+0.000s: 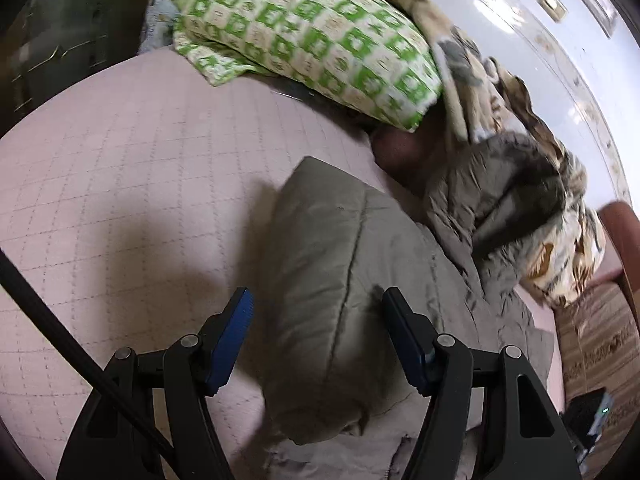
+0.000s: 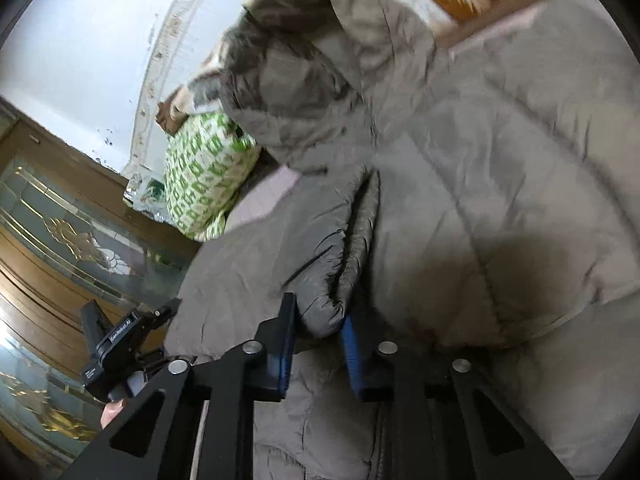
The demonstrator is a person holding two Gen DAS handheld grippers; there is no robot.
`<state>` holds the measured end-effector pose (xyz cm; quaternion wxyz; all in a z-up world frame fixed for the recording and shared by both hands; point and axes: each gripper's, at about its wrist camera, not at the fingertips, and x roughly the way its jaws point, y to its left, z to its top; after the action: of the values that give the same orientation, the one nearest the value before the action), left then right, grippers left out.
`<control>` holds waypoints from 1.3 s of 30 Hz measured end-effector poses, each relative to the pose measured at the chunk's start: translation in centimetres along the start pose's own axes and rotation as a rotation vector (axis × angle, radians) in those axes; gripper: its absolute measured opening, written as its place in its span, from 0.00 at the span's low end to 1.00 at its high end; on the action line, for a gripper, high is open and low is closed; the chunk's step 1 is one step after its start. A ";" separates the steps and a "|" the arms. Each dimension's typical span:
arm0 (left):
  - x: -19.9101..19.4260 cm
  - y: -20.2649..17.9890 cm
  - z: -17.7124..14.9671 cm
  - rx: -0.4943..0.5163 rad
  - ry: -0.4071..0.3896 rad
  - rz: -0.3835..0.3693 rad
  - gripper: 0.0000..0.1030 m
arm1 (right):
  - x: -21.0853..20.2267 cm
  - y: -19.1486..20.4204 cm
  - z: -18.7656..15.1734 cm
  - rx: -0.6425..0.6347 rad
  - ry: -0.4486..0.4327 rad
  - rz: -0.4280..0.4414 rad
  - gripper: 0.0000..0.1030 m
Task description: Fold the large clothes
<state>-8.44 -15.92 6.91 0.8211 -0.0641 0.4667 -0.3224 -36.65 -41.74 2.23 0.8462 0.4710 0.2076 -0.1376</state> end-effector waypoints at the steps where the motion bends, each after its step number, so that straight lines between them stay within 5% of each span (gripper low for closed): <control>1: 0.3 -0.3 0.0 0.010 0.001 -0.002 0.64 | -0.7 0.3 0.3 -0.016 -0.025 -0.017 0.21; 6: 0.7 -2.0 -0.3 0.051 0.011 -0.023 0.64 | -3.6 0.8 1.7 -0.055 -0.117 -0.074 0.20; 14: 0.9 -2.8 -0.6 0.087 0.004 0.015 0.64 | -8.8 -0.7 4.4 -0.130 -0.273 -0.342 0.19; 25: 3.1 -5.0 -2.3 0.210 0.056 0.096 0.64 | -9.1 -3.1 5.2 -0.086 -0.253 -0.462 0.19; 39: 4.7 -6.4 -3.5 0.331 0.086 0.232 0.69 | -7.3 -6.3 4.4 0.017 -0.139 -0.490 0.20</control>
<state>-12.57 -23.03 4.13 0.8313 0.1397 0.4463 -0.3005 -44.73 -48.48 3.14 0.7959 0.4029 0.2557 -0.3726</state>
